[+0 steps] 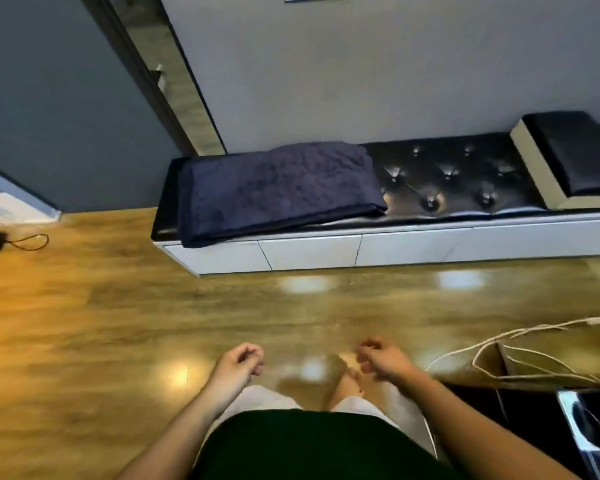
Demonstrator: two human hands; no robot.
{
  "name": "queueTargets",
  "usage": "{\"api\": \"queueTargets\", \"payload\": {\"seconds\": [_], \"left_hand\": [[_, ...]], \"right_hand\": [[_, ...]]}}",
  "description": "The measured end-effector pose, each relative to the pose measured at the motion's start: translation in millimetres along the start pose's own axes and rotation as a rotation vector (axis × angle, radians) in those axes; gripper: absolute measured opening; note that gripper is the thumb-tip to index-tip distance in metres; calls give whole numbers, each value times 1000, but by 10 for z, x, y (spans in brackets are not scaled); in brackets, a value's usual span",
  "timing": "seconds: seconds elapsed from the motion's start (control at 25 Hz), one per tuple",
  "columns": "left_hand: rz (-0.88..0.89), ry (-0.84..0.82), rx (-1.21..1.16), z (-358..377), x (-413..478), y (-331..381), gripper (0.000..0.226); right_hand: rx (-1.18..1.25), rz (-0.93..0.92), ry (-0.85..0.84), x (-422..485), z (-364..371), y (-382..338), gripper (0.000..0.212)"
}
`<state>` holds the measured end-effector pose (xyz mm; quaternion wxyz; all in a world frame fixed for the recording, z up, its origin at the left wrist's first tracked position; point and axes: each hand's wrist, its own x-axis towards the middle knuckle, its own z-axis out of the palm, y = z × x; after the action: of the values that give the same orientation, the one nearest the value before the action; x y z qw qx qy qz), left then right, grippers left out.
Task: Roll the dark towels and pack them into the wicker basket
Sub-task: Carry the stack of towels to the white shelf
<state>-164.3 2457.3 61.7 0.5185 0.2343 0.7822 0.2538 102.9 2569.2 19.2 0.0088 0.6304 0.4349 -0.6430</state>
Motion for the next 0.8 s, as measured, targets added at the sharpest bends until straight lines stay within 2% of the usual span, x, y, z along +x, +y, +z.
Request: {"api": "queueTargets", "payload": {"seconds": [0.2, 0.32, 0.44, 0.64, 0.72, 0.8], "left_hand": [[91, 139, -13, -206, 634, 837, 14], [161, 156, 191, -332, 1212, 1207, 9], [258, 164, 333, -567, 1902, 1490, 38], [81, 68, 603, -1009, 3605, 1850, 72], [-23, 85, 670, -1206, 4209, 1932, 83], [-174, 145, 636, -1428, 4739, 1977, 94]], "right_hand": [[-43, -141, 0, 629, -723, -1293, 12], [-79, -147, 44, 1167, -886, -1881, 13], [-40, -107, 102, 1648, -966, -2464, 19], [276, 82, 276, 2659, -1221, -3109, 31], [314, 148, 350, 3095, -1356, -3222, 31], [279, 174, 436, 3518, -1500, -3272, 31]]}}
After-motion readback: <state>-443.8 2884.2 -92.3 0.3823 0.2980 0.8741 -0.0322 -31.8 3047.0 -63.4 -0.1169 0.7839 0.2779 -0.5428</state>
